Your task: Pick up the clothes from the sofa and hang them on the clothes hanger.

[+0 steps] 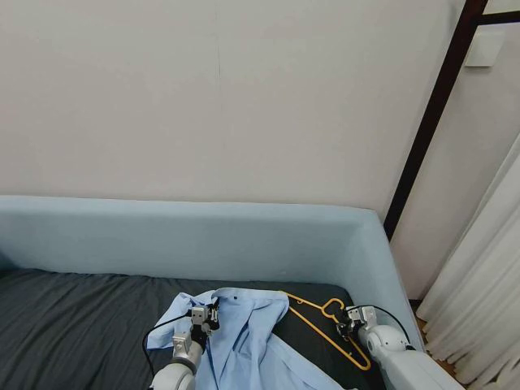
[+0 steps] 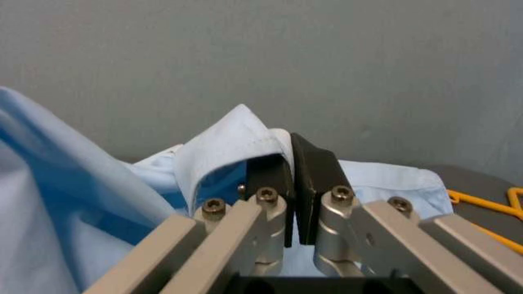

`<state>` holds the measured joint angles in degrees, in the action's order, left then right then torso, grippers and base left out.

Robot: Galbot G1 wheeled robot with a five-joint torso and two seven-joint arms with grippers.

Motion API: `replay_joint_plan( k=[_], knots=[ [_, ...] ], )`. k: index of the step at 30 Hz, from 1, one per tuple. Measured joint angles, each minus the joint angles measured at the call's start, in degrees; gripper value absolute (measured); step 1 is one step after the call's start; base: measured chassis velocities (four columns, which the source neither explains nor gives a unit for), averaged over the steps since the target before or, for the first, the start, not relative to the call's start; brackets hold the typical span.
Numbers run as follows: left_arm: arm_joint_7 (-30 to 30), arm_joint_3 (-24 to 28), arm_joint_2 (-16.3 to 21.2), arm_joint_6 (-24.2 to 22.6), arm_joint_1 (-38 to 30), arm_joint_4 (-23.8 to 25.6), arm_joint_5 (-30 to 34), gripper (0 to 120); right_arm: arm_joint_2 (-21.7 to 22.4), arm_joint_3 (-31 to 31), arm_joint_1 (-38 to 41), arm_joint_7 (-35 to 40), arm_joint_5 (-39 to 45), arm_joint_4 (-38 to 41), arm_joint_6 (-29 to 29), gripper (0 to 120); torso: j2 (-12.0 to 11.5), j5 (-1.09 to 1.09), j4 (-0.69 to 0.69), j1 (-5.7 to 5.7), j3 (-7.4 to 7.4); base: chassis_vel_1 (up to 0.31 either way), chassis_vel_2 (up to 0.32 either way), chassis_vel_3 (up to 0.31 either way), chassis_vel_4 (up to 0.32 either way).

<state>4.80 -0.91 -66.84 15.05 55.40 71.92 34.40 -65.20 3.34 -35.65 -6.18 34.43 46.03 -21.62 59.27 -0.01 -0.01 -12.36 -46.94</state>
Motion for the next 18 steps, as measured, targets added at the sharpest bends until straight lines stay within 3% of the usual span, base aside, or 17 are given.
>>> replay_joint_plan(
  k=[3,18],
  knots=[
    [0.01,0.05,-0.02,-0.02,0.01,0.02,0.01,0,0.13,0.41,-0.15,-0.01,-0.04,0.61,-0.17,5,0.0,0.0,-0.01,0.0,0.0,0.0,0.0,0.0,0.0],
    [0.02,0.17,-0.06,-0.02,-0.04,0.36,0.07,0,1.68,2.76,-1.19,1.47,-4.07,5.17,2.66,5,-0.01,0.06,0.02,0.0,-0.02,0.0,0.0,0.0,0.0]
  ],
)
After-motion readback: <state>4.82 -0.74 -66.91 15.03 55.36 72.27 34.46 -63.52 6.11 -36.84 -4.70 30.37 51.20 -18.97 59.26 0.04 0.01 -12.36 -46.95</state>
